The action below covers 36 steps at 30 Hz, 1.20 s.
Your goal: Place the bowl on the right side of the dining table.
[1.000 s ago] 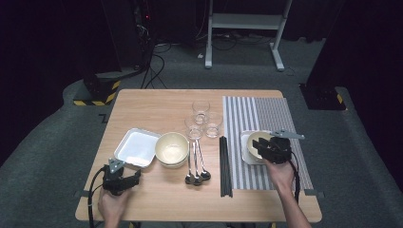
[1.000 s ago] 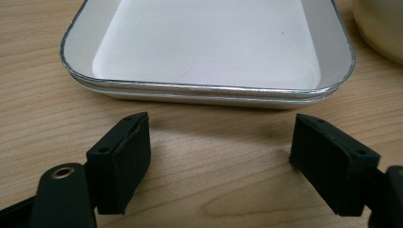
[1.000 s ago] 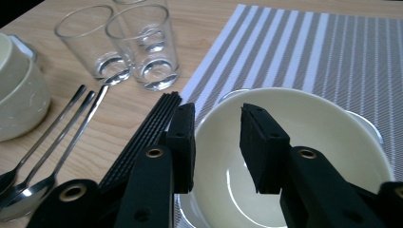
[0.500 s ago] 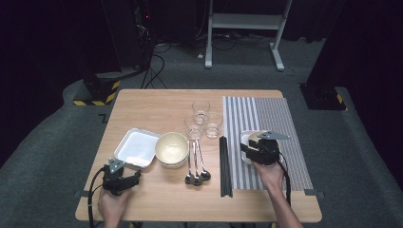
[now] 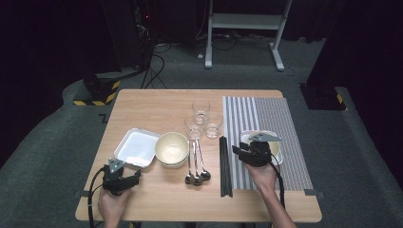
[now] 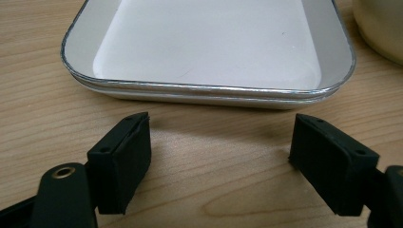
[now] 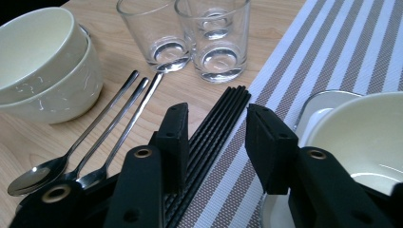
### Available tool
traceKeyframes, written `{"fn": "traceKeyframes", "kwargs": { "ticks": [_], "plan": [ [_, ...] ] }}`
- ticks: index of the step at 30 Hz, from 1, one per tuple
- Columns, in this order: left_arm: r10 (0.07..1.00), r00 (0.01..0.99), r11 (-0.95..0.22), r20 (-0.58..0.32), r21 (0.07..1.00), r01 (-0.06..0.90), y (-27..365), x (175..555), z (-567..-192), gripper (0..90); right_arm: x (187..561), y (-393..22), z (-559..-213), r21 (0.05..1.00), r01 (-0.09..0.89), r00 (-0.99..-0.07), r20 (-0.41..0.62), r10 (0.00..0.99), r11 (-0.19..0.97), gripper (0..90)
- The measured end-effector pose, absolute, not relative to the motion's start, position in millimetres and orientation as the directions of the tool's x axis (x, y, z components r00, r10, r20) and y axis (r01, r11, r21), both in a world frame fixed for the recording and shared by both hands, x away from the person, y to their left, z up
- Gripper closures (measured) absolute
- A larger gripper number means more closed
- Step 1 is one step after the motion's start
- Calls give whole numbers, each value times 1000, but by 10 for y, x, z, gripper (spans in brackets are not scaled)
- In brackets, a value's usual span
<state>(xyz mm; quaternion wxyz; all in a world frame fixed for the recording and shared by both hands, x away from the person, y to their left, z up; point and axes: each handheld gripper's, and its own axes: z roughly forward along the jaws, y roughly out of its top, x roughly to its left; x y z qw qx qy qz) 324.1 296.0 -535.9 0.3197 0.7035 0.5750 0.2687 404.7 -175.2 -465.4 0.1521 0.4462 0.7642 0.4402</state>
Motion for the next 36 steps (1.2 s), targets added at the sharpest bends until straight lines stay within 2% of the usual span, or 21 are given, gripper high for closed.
{"fn": "traceKeyframes", "kwargs": {
  "ticks": [13,26,36],
  "plan": [
    [981,194,-134,10,759,637,2960,3241,-5359,221,4034,-1580,-4748,803,548,-594,176,785,234,677],
    [981,193,-133,10,759,637,2961,3240,-5359,223,4045,-1395,-4841,792,548,-617,167,769,268,694],
    [982,190,-124,1,761,636,2964,3239,-5359,224,4030,-1273,-4909,786,541,-624,136,769,300,674]
  ]
}}
